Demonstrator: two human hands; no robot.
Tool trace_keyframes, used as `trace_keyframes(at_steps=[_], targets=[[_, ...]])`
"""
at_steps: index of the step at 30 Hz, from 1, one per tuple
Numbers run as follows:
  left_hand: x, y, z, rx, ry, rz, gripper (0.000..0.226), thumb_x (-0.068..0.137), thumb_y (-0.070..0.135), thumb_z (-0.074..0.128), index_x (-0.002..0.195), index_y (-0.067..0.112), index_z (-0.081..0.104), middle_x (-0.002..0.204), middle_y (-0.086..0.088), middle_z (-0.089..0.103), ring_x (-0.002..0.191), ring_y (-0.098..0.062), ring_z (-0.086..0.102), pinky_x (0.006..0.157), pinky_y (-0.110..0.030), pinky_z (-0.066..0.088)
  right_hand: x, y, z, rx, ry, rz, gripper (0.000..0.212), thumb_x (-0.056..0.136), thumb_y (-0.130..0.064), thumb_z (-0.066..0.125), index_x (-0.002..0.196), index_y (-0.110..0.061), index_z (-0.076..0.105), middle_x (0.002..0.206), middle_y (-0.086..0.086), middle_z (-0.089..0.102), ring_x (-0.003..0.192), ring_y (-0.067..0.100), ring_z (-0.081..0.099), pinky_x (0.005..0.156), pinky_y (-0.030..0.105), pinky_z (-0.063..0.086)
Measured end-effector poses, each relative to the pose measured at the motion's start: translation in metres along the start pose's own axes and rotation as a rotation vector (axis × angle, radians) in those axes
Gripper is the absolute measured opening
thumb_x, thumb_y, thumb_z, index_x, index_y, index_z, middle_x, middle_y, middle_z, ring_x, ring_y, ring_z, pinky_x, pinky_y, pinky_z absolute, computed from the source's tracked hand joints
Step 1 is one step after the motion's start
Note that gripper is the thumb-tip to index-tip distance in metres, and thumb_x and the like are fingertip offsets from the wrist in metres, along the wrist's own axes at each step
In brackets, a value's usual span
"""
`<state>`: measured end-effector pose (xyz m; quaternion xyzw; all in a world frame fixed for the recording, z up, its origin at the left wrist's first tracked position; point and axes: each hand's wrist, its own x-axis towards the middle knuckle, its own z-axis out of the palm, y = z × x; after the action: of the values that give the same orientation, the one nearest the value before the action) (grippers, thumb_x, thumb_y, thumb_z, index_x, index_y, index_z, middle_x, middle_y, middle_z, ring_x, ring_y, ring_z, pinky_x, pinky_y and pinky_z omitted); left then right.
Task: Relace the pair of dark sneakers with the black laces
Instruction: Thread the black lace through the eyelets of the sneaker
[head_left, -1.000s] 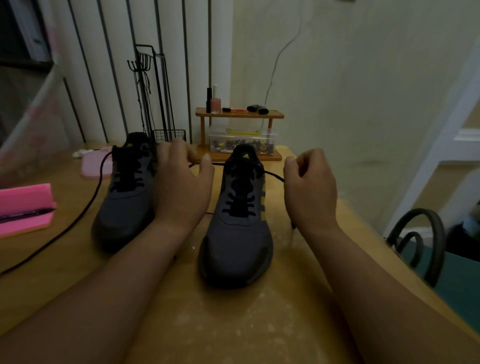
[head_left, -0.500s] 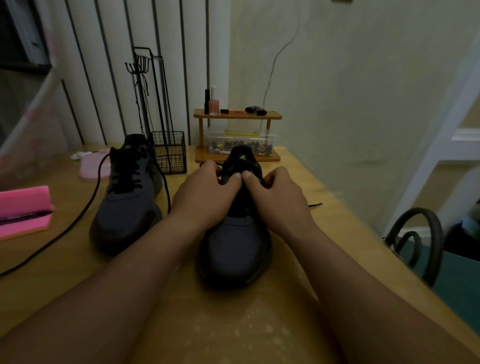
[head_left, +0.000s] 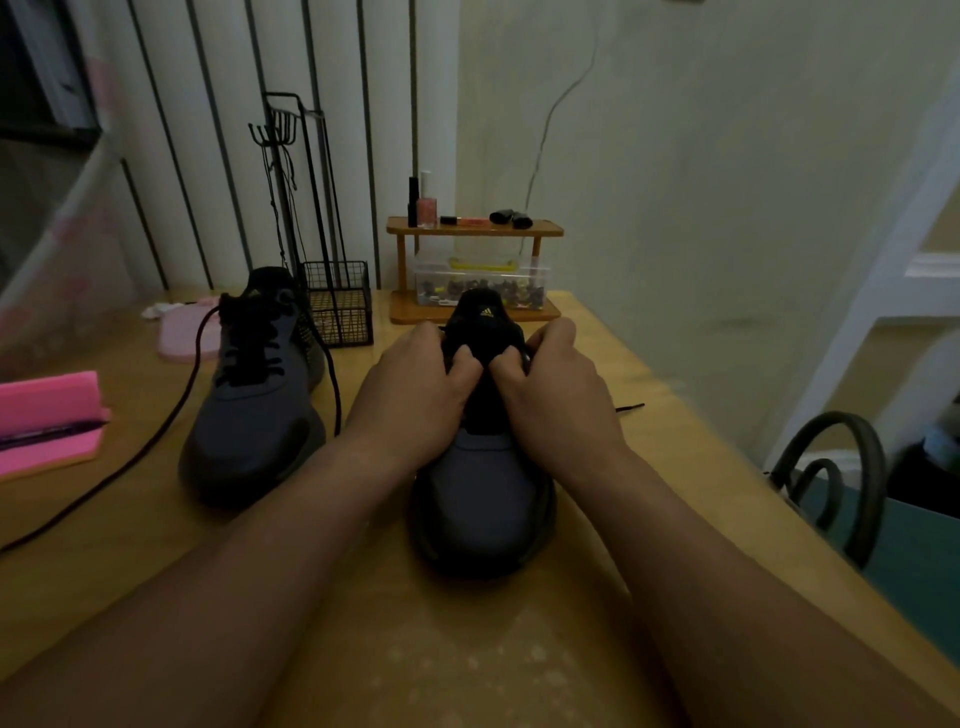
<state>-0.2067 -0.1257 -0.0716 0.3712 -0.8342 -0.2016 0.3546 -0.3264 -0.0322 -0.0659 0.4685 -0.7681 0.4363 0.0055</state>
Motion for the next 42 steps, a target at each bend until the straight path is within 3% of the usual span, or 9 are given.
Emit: trace_keyframes(at_steps=[4,8,10,13,15,18,25,37,42], targets=[[0.001,-0.004,-0.005,-0.096,-0.069,-0.045,0.035,0.101,0.053,0.056,0.116,0.021,0.051,0.106,0.010,0.058,0.089,-0.006,0.058,0.066,-0.026,0.048,0.002,0.007,-0.005,0.034,-0.067,0.073,0.042,0.098,-0.060,0.053,0.108,-0.021,0.042,0.094,-0.002,0.062,0.082,0.020,0.062,0.062,0.037,0.044],[0.001,-0.004,-0.003,-0.045,-0.050,0.026,0.029,0.106,0.045,0.050,0.114,0.018,0.057,0.101,0.003,0.060,0.087,-0.010,0.059,0.064,-0.031,0.044,0.003,0.004,-0.002,-0.029,-0.050,0.011,0.036,0.099,-0.052,0.055,0.109,-0.021,0.041,0.091,-0.003,0.061,0.077,0.020,0.060,0.058,0.036,0.041],[0.002,-0.005,-0.006,-0.094,-0.092,0.012,0.031,0.106,0.046,0.048,0.115,0.019,0.058,0.103,0.003,0.062,0.090,-0.012,0.061,0.068,-0.033,0.048,0.005,0.007,-0.005,-0.006,-0.083,0.021,0.036,0.100,-0.054,0.052,0.111,-0.021,0.043,0.094,-0.002,0.063,0.082,0.022,0.062,0.065,0.040,0.048],[0.001,-0.005,-0.017,-0.424,-0.189,-0.187,0.034,0.108,0.046,0.044,0.119,0.019,0.060,0.110,-0.003,0.068,0.090,-0.025,0.070,0.071,-0.038,0.056,0.006,0.016,-0.017,0.235,-0.106,0.162,0.043,0.097,-0.066,0.044,0.107,-0.025,0.053,0.102,-0.001,0.068,0.094,0.022,0.068,0.086,0.053,0.057],[-0.002,-0.004,-0.022,-0.439,-0.200,-0.258,0.030,0.108,0.042,0.046,0.115,0.015,0.057,0.110,-0.010,0.068,0.085,-0.029,0.071,0.068,-0.040,0.059,0.008,0.019,-0.027,0.242,-0.020,0.158,0.033,0.100,-0.056,0.046,0.101,-0.025,0.057,0.100,-0.001,0.068,0.096,0.023,0.067,0.089,0.055,0.056],[-0.008,-0.003,-0.023,-0.338,-0.213,-0.233,0.038,0.105,0.047,0.053,0.111,0.010,0.054,0.103,-0.013,0.069,0.084,-0.029,0.071,0.064,-0.038,0.061,0.010,0.017,-0.033,0.141,0.005,0.079,0.017,0.100,-0.036,0.057,0.094,-0.020,0.060,0.092,0.001,0.066,0.091,0.022,0.065,0.081,0.048,0.057],[-0.014,0.005,-0.024,-0.158,-0.235,-0.231,0.042,0.092,0.058,0.066,0.096,0.021,0.047,0.089,-0.008,0.066,0.075,-0.024,0.068,0.056,-0.036,0.057,0.001,0.005,-0.023,0.024,-0.190,0.054,0.033,0.089,-0.049,0.070,0.094,-0.019,0.057,0.095,0.003,0.063,0.084,0.019,0.062,0.075,0.044,0.054],[-0.011,0.024,-0.027,0.011,-0.255,-0.119,0.027,0.097,0.036,0.061,0.079,0.017,0.054,0.069,0.000,0.055,0.061,-0.018,0.051,0.052,-0.030,0.034,0.000,-0.004,-0.024,-0.091,-0.237,0.047,0.033,0.090,-0.043,0.068,0.102,-0.018,0.050,0.093,-0.002,0.058,0.079,0.013,0.055,0.056,0.033,0.037],[-0.009,0.026,-0.025,0.073,-0.276,-0.093,0.020,0.100,0.036,0.054,0.089,0.019,0.051,0.084,-0.004,0.059,0.072,-0.020,0.056,0.055,-0.032,0.036,0.001,-0.005,-0.021,-0.082,-0.225,0.057,0.029,0.092,-0.041,0.062,0.102,-0.018,0.048,0.094,0.000,0.057,0.079,0.016,0.054,0.057,0.035,0.035]])
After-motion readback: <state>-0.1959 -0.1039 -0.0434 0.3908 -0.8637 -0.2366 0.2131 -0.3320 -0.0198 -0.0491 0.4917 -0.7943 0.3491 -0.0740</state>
